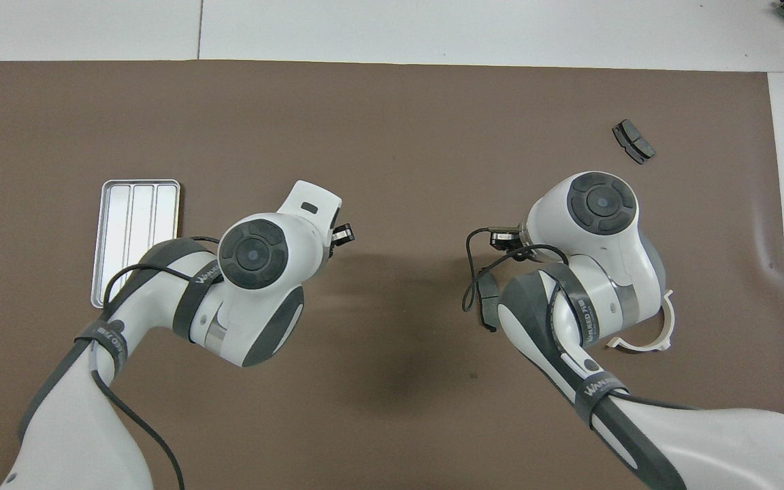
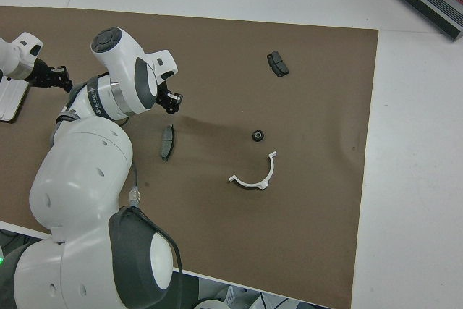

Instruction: Place bearing gear from tray to pile

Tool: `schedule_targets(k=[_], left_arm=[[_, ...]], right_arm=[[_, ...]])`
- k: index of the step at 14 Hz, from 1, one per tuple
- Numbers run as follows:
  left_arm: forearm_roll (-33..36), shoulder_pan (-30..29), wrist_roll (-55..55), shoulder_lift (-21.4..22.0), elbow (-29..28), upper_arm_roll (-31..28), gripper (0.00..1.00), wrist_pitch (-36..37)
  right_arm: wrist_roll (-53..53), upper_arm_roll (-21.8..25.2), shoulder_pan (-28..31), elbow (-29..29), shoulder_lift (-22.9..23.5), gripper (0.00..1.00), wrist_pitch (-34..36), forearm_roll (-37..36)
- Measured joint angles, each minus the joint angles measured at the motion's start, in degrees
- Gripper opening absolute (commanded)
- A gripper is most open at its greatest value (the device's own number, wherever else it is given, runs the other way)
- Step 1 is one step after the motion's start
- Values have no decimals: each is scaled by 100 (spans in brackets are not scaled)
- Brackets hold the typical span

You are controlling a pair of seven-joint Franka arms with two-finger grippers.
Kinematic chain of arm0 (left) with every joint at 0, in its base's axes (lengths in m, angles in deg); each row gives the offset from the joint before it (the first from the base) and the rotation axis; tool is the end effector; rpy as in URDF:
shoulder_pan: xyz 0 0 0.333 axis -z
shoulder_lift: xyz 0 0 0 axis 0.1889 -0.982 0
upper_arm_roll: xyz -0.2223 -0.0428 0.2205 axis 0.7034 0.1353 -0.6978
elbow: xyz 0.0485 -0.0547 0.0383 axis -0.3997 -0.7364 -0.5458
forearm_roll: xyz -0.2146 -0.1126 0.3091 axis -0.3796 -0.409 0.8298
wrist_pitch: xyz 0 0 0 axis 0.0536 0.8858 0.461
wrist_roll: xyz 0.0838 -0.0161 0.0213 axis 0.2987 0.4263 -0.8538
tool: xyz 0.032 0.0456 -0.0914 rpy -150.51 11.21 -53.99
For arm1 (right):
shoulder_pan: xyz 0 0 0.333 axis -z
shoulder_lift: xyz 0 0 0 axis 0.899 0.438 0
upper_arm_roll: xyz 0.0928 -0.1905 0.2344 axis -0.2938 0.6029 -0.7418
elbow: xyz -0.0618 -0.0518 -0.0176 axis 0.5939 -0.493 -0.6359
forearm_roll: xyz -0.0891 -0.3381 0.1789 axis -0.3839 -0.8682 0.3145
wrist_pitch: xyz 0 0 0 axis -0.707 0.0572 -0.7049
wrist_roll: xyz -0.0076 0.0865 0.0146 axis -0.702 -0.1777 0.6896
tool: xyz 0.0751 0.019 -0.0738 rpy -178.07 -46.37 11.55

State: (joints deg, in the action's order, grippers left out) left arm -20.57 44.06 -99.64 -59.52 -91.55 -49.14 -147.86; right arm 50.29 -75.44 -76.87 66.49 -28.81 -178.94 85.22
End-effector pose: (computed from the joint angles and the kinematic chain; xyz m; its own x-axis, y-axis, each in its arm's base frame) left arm 0.5057 -0.3367 0.3443 0.9516 0.2689 0.1486 0.2479 -0.9578 0.1453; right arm 0.5633 0.1668 0.3316 0.9888 -0.1487 0.0083 -0.1489 -0.9876 0.0502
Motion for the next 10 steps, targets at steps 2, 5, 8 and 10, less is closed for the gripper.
schedule_targets(k=[2, 5, 8, 10], left_arm=[[0, 306, -151, -5, -1, 0, 66, 0], [0, 478, -163, -7, -1, -11, 91, 19], [0, 463, -163, -2, 76, -115, 90, 165], [103, 181, -132, 36, 452, -239, 90, 619]], right_arm=[[71, -2, 147, 185, -31, 0, -10, 0], [528, -1, 462, 510, -120, 0, -13, 0], [987, -2, 749, 855, -273, 6, -15, 0], [1256, -3, 875, 1054, -361, 20, -14, 0]])
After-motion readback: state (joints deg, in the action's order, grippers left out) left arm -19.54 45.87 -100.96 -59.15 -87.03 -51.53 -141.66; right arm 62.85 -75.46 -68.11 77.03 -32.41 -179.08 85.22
